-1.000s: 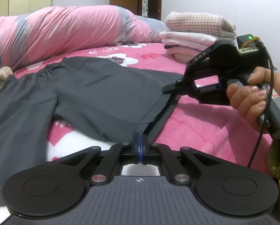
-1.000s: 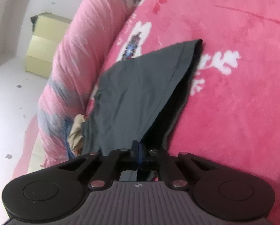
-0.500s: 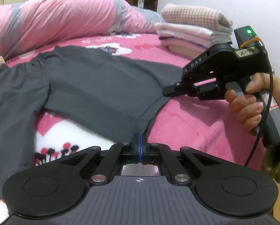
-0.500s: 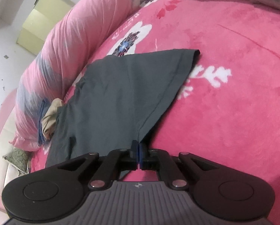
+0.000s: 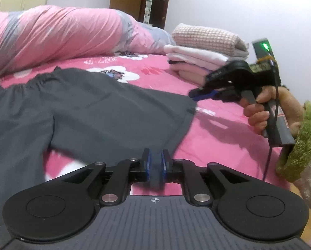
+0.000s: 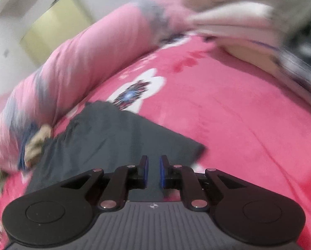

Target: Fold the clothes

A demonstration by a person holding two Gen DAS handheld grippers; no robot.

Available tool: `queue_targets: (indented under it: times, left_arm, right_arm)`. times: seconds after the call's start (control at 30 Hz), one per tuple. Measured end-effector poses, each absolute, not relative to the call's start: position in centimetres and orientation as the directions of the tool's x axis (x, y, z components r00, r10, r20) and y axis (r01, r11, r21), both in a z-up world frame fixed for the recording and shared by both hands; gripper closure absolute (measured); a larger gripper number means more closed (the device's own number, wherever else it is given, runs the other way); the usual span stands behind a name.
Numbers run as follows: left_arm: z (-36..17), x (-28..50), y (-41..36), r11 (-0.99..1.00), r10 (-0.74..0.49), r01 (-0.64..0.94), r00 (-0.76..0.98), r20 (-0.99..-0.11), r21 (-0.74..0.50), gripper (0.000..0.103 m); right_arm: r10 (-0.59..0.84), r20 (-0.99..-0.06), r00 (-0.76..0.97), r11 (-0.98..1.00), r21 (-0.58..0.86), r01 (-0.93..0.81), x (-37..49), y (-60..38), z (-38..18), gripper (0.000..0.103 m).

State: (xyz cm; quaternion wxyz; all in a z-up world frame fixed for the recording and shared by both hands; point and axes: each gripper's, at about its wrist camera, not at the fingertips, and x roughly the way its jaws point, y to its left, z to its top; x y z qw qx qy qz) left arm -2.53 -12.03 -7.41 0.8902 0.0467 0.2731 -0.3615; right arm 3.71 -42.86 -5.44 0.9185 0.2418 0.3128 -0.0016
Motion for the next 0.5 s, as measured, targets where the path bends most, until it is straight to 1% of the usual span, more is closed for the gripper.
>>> queue_targets:
  times: [0.03, 0.1, 0.17, 0.23, 0.3, 0.4, 0.43, 0.5]
  left_arm:
    - [-7.9, -2.1, -12.4, 0.739, -0.611, 0.664, 0.586, -0.532, -0.117, 0.093]
    - [-9.0, -1.2, -12.7, 0.754, -0.593, 0.641, 0.573, -0.566, -0.141, 0.093]
    - [-9.6, -1.0, -12.3, 0.757, -0.597, 0.628, 0.551, -0.583, -0.182, 0.093]
    - [-9.9, -1.2, -11.8, 0.755, -0.608, 0.624, 0.55, -0.573, -0.202, 0.093]
    - [-10.1, -1.3, -11.7, 0.754, -0.611, 0.623, 0.55, -0.568, -0.207, 0.093]
    - [-10.3, -1.3, -11.6, 0.752, -0.615, 0.626, 0.552, -0.562, -0.208, 0.092]
    - [-10.3, -1.3, -11.6, 0.75, -0.618, 0.628, 0.552, -0.56, -0.208, 0.092]
    - [-10.4, -1.4, -11.5, 0.745, -0.623, 0.633, 0.551, -0.555, -0.208, 0.09]
  right_arm:
    - [0.145, -0.593, 0.792, 0.907, 0.399, 0.133, 4.8, -42.3, -5.7, 0.09]
    - [0.087, -0.638, 0.765, 0.953, 0.276, 0.122, 6.5, -41.5, -6.7, 0.092]
    - [-0.009, -0.636, 0.772, 0.978, 0.157, 0.141, 7.1, -41.8, -7.3, 0.092]
    - [-0.1, -0.626, 0.773, 0.984, 0.053, 0.17, 7.7, -42.3, -7.9, 0.092]
    - [-0.162, -0.632, 0.758, 0.972, 0.03, 0.233, 8.1, -43.5, -7.8, 0.092]
    - [-0.182, -0.604, 0.776, 0.967, 0.033, 0.252, 8.0, -43.8, -6.5, 0.09]
    - [-0.169, -0.587, 0.792, 0.971, 0.041, 0.237, 7.9, -43.5, -5.9, 0.09]
    - [-0.047, -0.547, 0.835, 0.991, 0.081, 0.109, 7.9, -41.4, -4.7, 0.09]
